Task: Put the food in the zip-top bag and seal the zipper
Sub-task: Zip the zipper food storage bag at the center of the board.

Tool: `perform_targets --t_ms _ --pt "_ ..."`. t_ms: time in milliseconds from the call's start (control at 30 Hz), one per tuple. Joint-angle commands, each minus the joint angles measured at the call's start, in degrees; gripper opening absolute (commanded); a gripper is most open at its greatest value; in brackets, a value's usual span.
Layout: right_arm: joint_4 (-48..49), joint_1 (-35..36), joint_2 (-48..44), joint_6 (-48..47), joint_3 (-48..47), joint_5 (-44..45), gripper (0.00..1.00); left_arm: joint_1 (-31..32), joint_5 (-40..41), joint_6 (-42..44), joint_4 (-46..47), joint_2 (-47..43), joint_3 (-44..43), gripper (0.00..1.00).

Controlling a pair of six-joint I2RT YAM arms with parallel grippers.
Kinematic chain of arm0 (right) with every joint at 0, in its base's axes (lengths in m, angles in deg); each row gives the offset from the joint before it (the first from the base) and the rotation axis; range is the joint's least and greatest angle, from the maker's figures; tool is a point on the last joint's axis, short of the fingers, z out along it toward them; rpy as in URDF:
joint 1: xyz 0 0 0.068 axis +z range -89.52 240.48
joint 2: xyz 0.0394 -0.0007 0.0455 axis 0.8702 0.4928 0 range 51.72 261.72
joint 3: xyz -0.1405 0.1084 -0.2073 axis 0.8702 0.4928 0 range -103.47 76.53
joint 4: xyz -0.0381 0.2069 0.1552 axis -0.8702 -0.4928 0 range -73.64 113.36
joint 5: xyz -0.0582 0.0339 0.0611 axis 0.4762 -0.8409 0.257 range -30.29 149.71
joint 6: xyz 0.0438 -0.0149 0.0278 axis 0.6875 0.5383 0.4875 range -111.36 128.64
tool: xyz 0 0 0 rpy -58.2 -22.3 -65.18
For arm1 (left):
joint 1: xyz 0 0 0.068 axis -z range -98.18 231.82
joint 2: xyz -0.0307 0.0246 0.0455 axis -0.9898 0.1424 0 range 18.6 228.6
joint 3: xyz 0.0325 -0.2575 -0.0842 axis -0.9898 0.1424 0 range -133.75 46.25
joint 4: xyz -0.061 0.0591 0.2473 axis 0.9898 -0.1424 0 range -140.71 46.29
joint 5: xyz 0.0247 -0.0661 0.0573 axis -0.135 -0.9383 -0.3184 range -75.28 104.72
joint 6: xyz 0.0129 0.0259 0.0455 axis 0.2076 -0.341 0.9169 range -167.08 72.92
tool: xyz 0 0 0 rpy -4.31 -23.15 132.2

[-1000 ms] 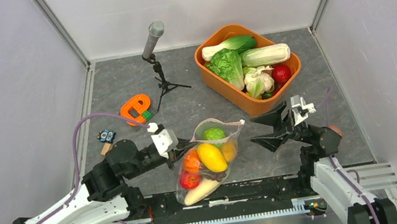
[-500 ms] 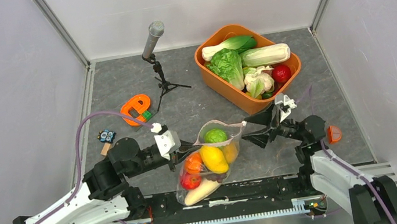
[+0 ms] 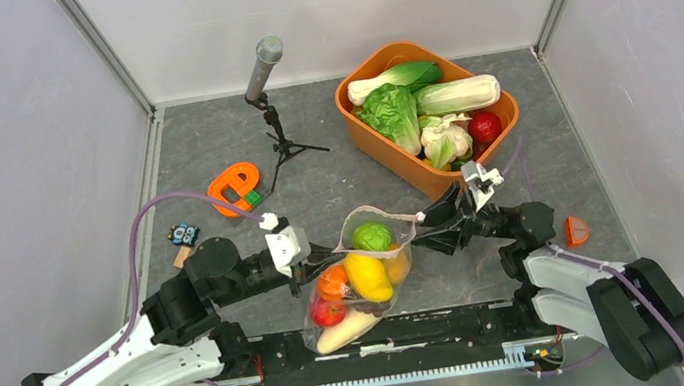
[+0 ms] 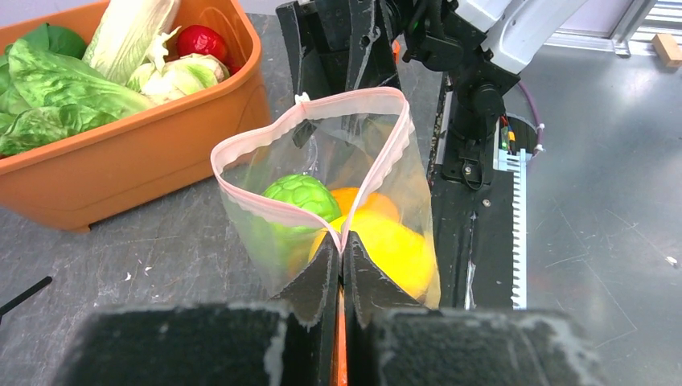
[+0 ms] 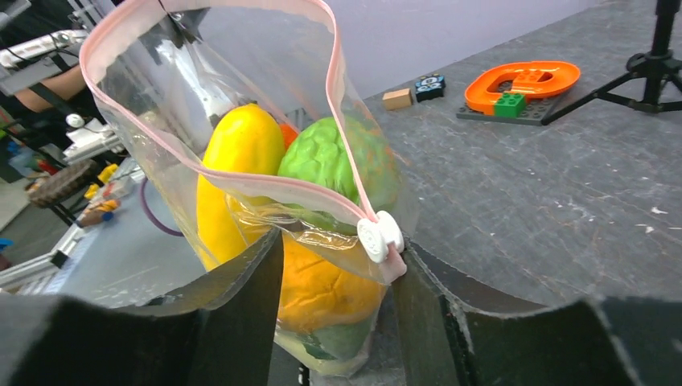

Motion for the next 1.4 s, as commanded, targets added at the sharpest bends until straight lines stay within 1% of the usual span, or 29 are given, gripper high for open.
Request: perform_targets --t_ms 0,100,133,200,233,300,400,467,500,533,567,633,700,733,800,833,867,933,1000,1067,1133,1233,1267,1333,1367 --pt "19.4 0.3 3.2 9.7 0.7 -1.8 0.51 0.1 -1.8 -1.3 2.2 -0.8 -2.7 0.02" --pt "23.2 0.3 4.8 12.5 1.1 -1.9 0.37 0.1 -1.5 -1.4 2.2 -1.3 -2.5 0.02" --pt "23.1 0.3 4.9 12.5 1.1 -1.9 0.35 0.1 -1.3 -1.5 2.2 -1.5 -2.4 0.02" --pt "22.3 0.3 4.3 11.7 1.3 -1.8 0.33 0.1 -1.1 -1.7 2.3 -1.9 -2.2 0.02" --pt "20.3 0.3 3.3 10.5 1.4 -1.7 0.33 0.1 -0.9 -1.7 2.3 -1.9 -2.1 0.02" --pt "12.5 0.3 0.8 5.7 1.2 -1.0 0.31 0.1 -0.7 -1.8 2.2 -2.0 -2.1 0.02" --pt "-6.6 0.2 -4.5 -6.3 -0.5 0.8 0.30 0.1 -0.5 -1.8 2.4 -1.9 -2.1 0.02" --pt "-14.8 0.4 -7.5 -11.7 -1.4 1.6 0.30 0.1 -0.4 -1.7 2.3 -1.6 -2.2 0.02" --pt "-17.6 0.4 -8.7 -13.5 -1.5 1.9 0.27 0.1 -0.4 -1.7 2.3 -1.5 -2.3 0.02" --pt "-18.9 0.4 -9.8 -14.3 -1.6 2.3 0.20 0.1 -0.5 -1.7 2.3 -1.4 -2.3 0.02" --pt "-19.7 0.5 -10.3 -14.8 -1.5 2.7 0.16 0.1 -0.5 -1.7 2.3 -1.3 -2.3 0.02" --pt "-19.2 0.6 -10.6 -14.5 -1.5 2.4 0.15 0.1 -0.5 -1.7 2.4 -1.1 -2.3 0.02" --pt "-18.1 0.9 -10.2 -13.4 -1.4 2.0 0.19 0.1 -0.4 -1.9 2.8 -1.1 -2.3 0.02" --pt "-16.8 1.0 -10.2 -12.8 -1.0 1.8 0.26 0.1 -0.4 -2.0 2.9 -1.2 -2.2 0.02" --pt "-15.0 1.2 -10.3 -11.6 -0.4 1.6 0.33 0.1 -0.4 -2.2 3.1 -1.5 -2.2 0.02" --pt "-14.9 1.2 -10.5 -11.6 -0.2 1.6 0.39 0.1 -0.3 -2.3 3.0 -1.6 -2.2 0.02" --pt "-14.9 1.2 -10.5 -11.6 0.0 1.6 0.39 0.1 -0.2 -2.5 3.0 -1.8 -2.1 0.02" --pt "-14.0 1.2 -10.5 -11.1 0.4 1.8 0.36 0.1 -0.3 -2.7 3.0 -2.1 -2.1 0.02" --pt "-11.6 1.3 -10.4 -9.9 0.8 2.0 0.25 0.1 -0.2 -2.9 3.0 -2.3 -2.0 0.02" --pt "-8.6 1.2 -10.0 -7.9 1.1 1.9 0.20 0.1 0.0 -2.9 3.0 -2.4 -2.0 0.02" --pt "-7.9 1.2 -9.8 -7.5 1.3 1.9 0.17 0.1 -0.1 -2.9 3.0 -2.3 -1.9 0.02" --pt "-7.8 1.2 -10.0 -7.4 1.8 1.6 0.19 0.1 0.0 -3.0 3.0 -2.5 -1.9 0.02" --pt "-7.8 1.2 -10.1 -7.4 1.9 1.4 0.18 0.1 0.0 -3.1 3.0 -2.5 -1.9 0.02" --pt "-8.3 1.2 -10.5 -7.7 2.3 1.8 0.12 0.1 0.3 -3.3 3.0 -2.8 -1.8 0.02" --pt "-8.6 1.2 -10.7 -8.0 2.5 1.9 0.11 0.1 0.5 -3.4 3.0 -3.1 -1.6 0.02"
